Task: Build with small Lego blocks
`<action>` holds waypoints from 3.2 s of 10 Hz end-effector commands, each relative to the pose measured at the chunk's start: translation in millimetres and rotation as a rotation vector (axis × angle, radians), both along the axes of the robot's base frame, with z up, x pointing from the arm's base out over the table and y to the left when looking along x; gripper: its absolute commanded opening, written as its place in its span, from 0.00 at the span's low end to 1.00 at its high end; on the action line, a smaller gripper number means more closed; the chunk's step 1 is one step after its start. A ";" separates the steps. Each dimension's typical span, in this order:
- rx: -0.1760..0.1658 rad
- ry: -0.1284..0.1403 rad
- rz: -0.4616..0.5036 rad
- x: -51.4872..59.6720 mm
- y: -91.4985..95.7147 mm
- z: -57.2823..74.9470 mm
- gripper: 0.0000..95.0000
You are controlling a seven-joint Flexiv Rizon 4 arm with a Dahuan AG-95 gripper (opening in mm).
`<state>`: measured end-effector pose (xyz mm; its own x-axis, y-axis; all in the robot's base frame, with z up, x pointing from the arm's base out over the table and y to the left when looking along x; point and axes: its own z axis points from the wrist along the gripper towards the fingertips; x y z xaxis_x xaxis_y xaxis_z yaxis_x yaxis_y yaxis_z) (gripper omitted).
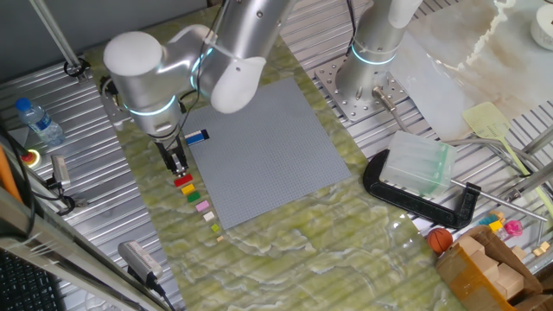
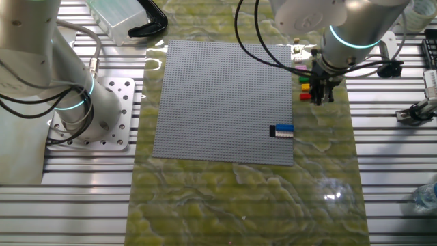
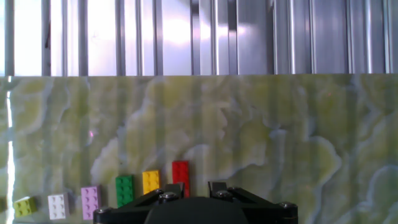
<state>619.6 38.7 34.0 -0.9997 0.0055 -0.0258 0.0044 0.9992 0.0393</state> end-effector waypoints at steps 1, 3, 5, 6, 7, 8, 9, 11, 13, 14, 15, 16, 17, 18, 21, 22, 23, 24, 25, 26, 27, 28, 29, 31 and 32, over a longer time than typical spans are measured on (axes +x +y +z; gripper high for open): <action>0.001 0.002 -0.002 2.1 3.2 -1.2 0.40; -0.009 0.005 -0.003 4.1 6.5 -4.0 0.40; -0.014 0.004 -0.002 5.0 7.6 -7.3 0.40; -0.015 0.004 -0.001 5.1 8.2 -8.5 0.40; -0.016 0.003 -0.003 5.2 10.5 -12.4 0.40; -0.025 0.006 -0.009 4.8 13.1 -16.5 0.40; -0.034 0.008 -0.015 4.4 14.3 -18.3 0.20; -0.031 0.013 -0.025 3.8 16.3 -12.5 0.20; -0.046 0.016 -0.026 3.8 16.6 -11.7 0.20; -0.049 0.018 -0.025 3.6 16.3 -11.9 0.20; -0.048 0.018 -0.023 3.4 16.1 -12.2 0.20; -0.048 0.019 -0.022 3.4 16.1 -12.2 0.20; -0.049 0.023 -0.023 3.4 16.0 -12.2 0.20; -0.052 0.025 -0.045 3.4 16.0 -12.1 0.00; -0.065 0.021 -0.061 2.0 18.0 -5.8 0.00; -0.071 0.021 -0.056 1.9 18.0 -5.8 0.00; -0.076 0.019 -0.058 2.0 18.0 -5.9 0.00; -0.089 0.013 -0.063 2.0 18.0 -5.8 0.00; -0.087 0.009 -0.073 2.1 18.1 -5.8 0.00; -0.088 0.016 -0.088 2.1 18.0 -5.8 0.00; -0.089 0.019 -0.094 2.1 18.0 -5.8 0.00; -0.085 0.003 -0.101 2.2 17.8 -5.7 0.00; -0.087 0.008 -0.110 2.2 17.5 -5.2 0.00; -0.088 0.016 -0.123 1.1 18.0 -2.4 0.00; -0.089 0.015 -0.122 0.6 18.3 -1.2 0.00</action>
<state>619.2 57.7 33.4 -0.9917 0.1283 -0.0097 0.1286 0.9904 -0.0509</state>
